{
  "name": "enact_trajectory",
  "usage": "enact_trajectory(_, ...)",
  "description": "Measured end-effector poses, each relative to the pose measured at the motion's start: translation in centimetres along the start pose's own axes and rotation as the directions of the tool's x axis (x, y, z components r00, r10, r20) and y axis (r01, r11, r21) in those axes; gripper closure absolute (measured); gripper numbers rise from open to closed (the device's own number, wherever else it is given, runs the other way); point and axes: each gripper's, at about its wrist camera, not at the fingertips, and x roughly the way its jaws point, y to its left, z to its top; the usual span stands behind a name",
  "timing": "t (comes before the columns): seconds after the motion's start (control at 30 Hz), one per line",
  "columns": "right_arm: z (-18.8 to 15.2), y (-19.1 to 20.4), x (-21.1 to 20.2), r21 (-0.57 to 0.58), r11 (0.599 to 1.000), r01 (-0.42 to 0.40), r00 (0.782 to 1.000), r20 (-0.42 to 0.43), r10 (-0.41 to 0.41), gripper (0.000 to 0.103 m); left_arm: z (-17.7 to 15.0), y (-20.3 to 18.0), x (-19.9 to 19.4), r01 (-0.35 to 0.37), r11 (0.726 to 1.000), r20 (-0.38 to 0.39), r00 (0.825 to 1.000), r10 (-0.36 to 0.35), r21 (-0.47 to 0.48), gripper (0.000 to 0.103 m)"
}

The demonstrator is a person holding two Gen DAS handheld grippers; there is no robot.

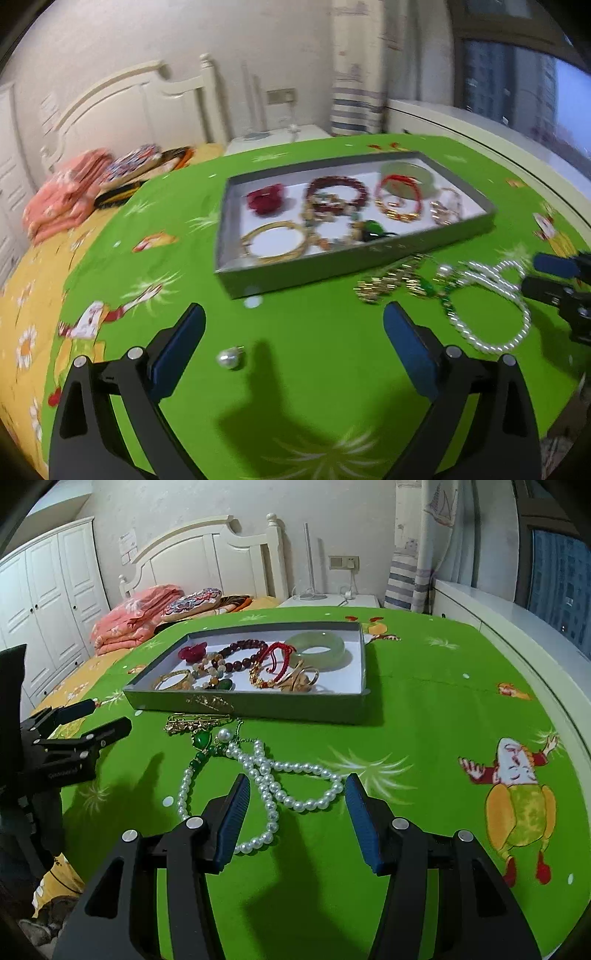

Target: Organize jewelry

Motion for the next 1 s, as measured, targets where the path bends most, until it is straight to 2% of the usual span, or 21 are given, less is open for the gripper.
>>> enact_trajectory(0.1,-0.2,-0.2,0.2,0.007,1.0,-0.007,1.0,-0.006,0.007,0.051,0.6,-1.0,0.2,0.092,0.995,-0.012,0.996,-0.091,0.029,0.023)
enact_trajectory(0.17,-0.4,-0.2,0.4,0.01,1.0,-0.012,1.0,-0.012,0.012,0.051,1.2,-1.6,0.8,0.123,0.991,-0.032,0.992,-0.121,0.053,0.039)
enact_trajectory(0.23,-0.4,-0.3,0.4,0.015,1.0,-0.017,1.0,-0.013,0.017,0.051,1.5,-2.1,1.5,0.137,0.988,-0.049,0.99,-0.133,0.077,0.049)
enact_trajectory(0.57,-0.6,-0.7,-0.1,0.036,0.998,-0.044,0.999,0.004,0.044,0.051,2.3,-4.6,5.4,0.146,0.972,-0.141,0.983,-0.121,0.183,0.05)
enact_trajectory(0.6,-0.6,-0.8,-0.2,0.037,0.998,-0.046,0.999,0.005,0.046,0.051,2.3,-4.6,5.5,0.149,0.973,-0.141,0.982,-0.124,0.178,0.051)
enact_trajectory(0.63,-0.6,-0.8,-0.2,0.038,0.998,-0.048,0.999,0.006,0.047,0.051,2.3,-4.5,5.6,0.162,0.971,-0.145,0.98,-0.138,0.173,0.057)
enact_trajectory(0.67,-0.6,-0.8,-0.3,0.038,0.998,-0.049,0.999,0.007,0.049,0.051,2.3,-4.5,5.6,0.182,0.969,-0.15,0.976,-0.158,0.167,0.07)
enact_trajectory(0.73,-0.6,-0.9,-0.4,0.036,0.998,-0.049,0.999,0.01,0.048,0.051,2.1,-4.1,5.3,0.223,0.963,-0.155,0.967,-0.2,0.149,0.075)
enact_trajectory(0.9,-0.5,-0.5,-0.9,0.022,0.998,-0.051,0.998,0.024,0.051,0.051,0.6,-3.2,3.8,0.249,0.963,-0.146,0.961,-0.233,0.104,0.075)
enact_trajectory(1.0,-0.3,-0.1,-1.2,0.01,0.998,-0.056,0.998,0.031,0.055,0.051,-0.3,-1.4,2.6,0.319,0.948,-0.141,0.938,-0.317,-0.008,0.075)
